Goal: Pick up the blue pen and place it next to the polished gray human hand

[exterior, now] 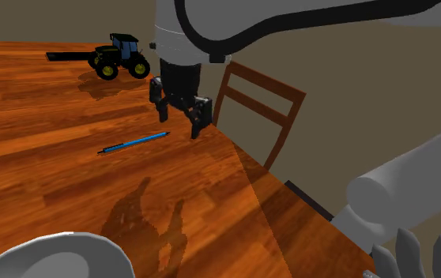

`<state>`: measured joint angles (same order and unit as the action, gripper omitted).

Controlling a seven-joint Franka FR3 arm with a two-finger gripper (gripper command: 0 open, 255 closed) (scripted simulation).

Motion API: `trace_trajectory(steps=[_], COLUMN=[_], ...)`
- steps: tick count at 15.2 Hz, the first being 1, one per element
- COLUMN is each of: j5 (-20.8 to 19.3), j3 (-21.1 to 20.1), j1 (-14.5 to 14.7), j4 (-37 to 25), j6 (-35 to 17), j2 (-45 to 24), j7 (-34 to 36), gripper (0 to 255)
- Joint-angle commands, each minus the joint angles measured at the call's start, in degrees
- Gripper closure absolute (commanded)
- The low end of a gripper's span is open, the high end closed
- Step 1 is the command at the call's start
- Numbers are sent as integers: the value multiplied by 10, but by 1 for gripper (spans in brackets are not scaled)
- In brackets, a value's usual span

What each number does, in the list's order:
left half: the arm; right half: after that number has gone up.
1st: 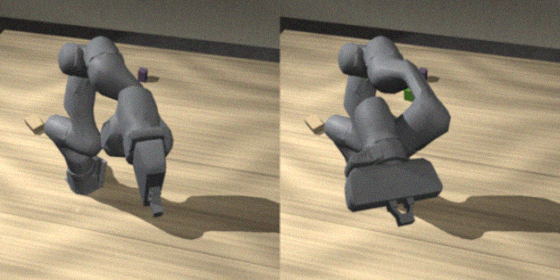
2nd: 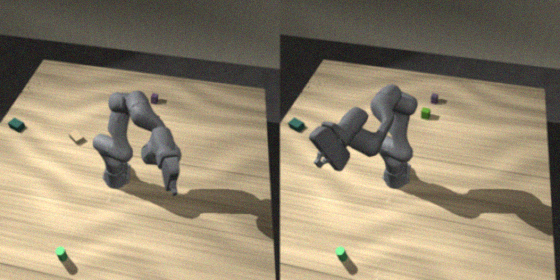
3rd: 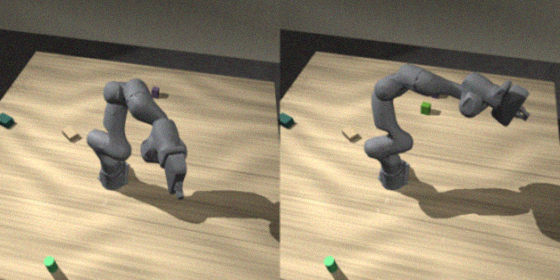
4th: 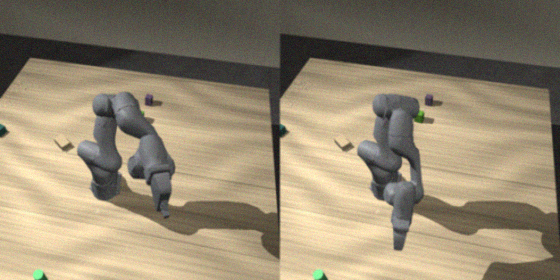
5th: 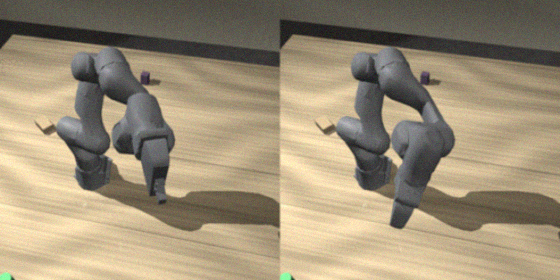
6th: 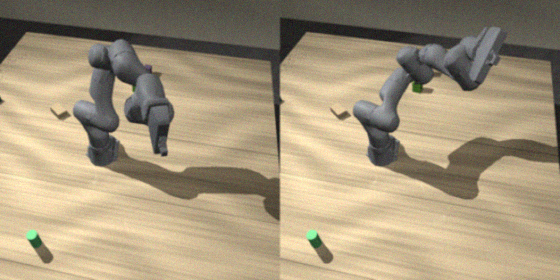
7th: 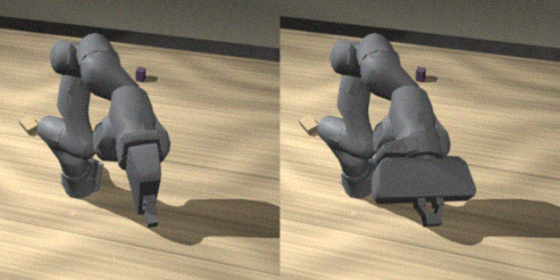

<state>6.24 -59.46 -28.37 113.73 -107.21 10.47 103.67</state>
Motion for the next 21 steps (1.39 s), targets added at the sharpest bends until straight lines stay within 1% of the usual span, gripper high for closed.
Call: trace_trajectory(steps=[1,2,3,4,5,6,7,14,21], j5=[-93,-152,-205,-244,-271,-293,-293,-308,-308], j3=[-64,-80,-78,-60,-33,-10,-6,4,4], j1=[-31,-27,-5,26,62,92,96,93,93], j4=[-47,-72,-98,-125,-152,-180,-182,-135,-135], j6=[-3,4,16,28,39,50,50,-1,-1], j2=[-97,-156,-209,-250,-281,-309,-309,-321,-321], j7=[125,190,248,294,330,362,362,373,373], gripper=[0,0,0,0,0,0,0,0,0])
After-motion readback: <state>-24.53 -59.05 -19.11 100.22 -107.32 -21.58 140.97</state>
